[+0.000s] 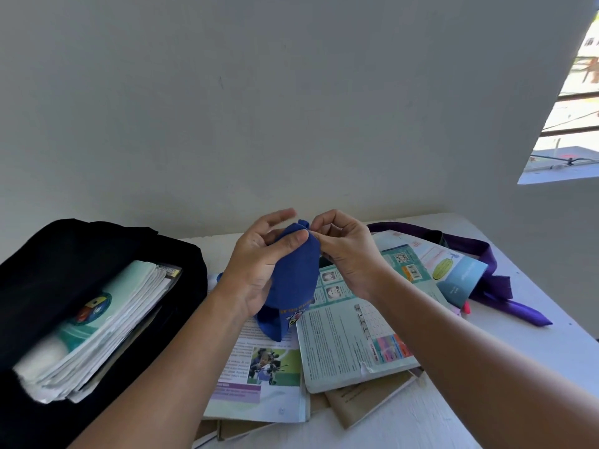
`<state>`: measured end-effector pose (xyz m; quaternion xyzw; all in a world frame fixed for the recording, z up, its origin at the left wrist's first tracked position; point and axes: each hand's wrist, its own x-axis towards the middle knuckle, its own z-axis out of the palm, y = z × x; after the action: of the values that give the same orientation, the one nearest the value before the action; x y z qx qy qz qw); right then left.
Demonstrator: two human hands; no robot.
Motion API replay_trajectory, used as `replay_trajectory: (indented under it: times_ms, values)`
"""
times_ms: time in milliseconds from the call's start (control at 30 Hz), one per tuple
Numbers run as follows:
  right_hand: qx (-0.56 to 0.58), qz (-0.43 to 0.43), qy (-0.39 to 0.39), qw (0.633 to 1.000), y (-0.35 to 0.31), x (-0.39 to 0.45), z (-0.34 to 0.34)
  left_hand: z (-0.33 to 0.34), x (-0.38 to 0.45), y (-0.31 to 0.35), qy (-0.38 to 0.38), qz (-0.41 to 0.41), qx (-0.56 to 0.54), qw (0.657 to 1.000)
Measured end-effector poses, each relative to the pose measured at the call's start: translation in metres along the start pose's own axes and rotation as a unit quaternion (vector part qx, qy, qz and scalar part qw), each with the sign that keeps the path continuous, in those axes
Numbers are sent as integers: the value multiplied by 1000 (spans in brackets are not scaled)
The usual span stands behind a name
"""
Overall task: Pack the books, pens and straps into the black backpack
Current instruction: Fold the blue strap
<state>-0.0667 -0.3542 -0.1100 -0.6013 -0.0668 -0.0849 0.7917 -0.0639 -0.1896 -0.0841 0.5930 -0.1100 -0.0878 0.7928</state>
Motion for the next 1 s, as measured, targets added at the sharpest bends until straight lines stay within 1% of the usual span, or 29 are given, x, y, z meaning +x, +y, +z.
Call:
replay_trajectory:
  times_ms: [100, 167, 267, 333, 400, 467, 567, 633, 700, 767, 800, 900, 1000]
  values:
    - [-37, -1, -2, 999, 5, -2, 2, -2, 0, 0, 10, -31, 1, 999]
    - [-32, 6, -7, 999, 7, -5, 2, -3, 0, -2, 10, -34, 6, 999]
    - [-19, 43, -41, 998, 8, -10, 2, -2, 2, 0, 31, -22, -23, 999]
    - [11, 85, -71, 994, 7, -14, 3, -3, 5, 0, 57, -5, -33, 998]
    - [48, 103, -79, 990, 2, -16, 5, -4, 7, 1, 71, 12, -33, 997]
    - [52, 82, -80, 992, 0, -15, 7, -4, 8, 2, 80, 21, -38, 996]
    - [-9, 22, -81, 996, 3, -10, 14, -3, 8, 5, 93, 37, -28, 995]
    - [1, 6, -50, 999, 5, -7, 18, -3, 7, 6, 69, 34, -21, 997]
    - [14, -7, -25, 1000, 3, -6, 19, -2, 5, 8, 25, -5, 5, 1000]
    - [-5, -19, -18, 1000, 1, -5, 20, -2, 2, 8, -2, -40, 33, 999]
    - [-14, -23, -23, 999, 0, -4, 20, -2, 1, 9, -4, -37, 38, 999]
    - [-61, -9, -60, 996, -3, -3, 21, 4, -2, 23, 7, 22, 30, 999]
    - [-159, 2, -118, 980, 4, -4, 24, 14, -3, 50, 10, 88, 12, 996]
